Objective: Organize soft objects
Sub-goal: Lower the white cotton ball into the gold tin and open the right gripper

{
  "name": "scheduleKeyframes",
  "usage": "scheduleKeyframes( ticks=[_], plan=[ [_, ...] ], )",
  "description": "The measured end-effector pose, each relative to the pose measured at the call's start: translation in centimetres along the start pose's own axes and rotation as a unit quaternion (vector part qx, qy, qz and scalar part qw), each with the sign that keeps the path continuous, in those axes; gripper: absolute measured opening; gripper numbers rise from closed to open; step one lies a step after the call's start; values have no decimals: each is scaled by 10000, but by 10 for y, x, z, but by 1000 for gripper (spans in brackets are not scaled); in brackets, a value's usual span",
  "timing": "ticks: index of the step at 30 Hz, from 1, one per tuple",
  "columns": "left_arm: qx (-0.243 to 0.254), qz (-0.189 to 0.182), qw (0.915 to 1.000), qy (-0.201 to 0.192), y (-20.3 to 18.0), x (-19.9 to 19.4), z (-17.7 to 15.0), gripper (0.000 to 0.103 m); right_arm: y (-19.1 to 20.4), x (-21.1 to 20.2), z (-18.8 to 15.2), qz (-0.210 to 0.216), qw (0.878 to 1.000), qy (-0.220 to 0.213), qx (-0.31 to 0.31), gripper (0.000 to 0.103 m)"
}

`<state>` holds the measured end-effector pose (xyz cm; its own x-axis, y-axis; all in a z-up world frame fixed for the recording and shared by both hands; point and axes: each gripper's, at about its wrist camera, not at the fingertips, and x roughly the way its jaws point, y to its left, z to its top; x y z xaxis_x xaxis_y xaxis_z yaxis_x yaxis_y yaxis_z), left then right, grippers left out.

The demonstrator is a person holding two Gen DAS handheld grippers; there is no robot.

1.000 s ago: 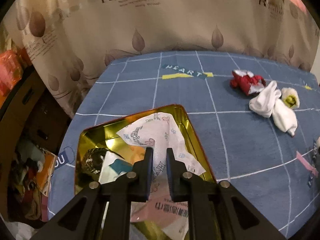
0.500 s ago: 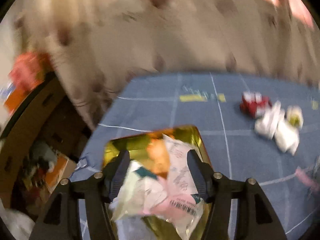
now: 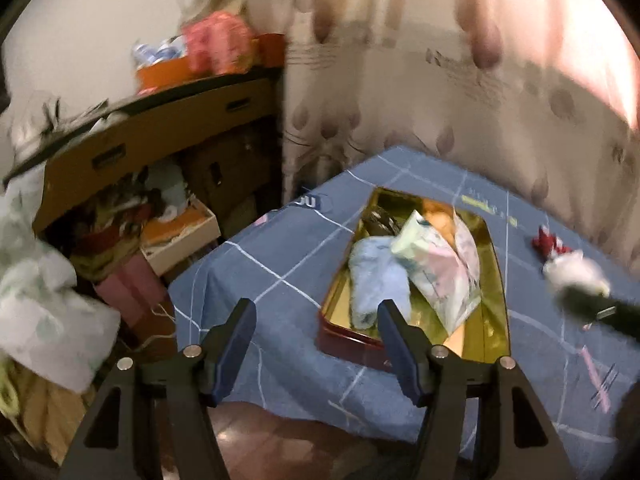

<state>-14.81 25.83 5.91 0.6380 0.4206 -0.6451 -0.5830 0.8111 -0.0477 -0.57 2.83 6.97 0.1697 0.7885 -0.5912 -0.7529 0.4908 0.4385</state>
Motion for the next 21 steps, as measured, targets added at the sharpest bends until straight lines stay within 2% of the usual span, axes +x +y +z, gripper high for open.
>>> scheduleKeyframes(
  ticks=[3, 7, 10, 18, 21],
  plan=[
    [-241, 228, 9992, -223, 14, -6, 3, 65, 28, 52, 11, 107, 9990, 400, -166, 18],
    [-424, 104, 9987, -250, 25, -5, 6, 66, 43, 107, 16, -14, 9970, 762, -159, 18],
    [-372, 124, 9990, -192, 26, 0, 8, 66, 42, 132, 15, -130, 9955, 935, 10, 18],
    [-302, -11, 9995, 83, 23, 13, 5, 66, 42, 154, 9, -409, 9929, 1117, 45, 19],
    [-322, 19, 9994, 86, 24, 15, 5, 66, 35, 155, 10, -523, 9923, 1114, 120, 23]
  ],
)
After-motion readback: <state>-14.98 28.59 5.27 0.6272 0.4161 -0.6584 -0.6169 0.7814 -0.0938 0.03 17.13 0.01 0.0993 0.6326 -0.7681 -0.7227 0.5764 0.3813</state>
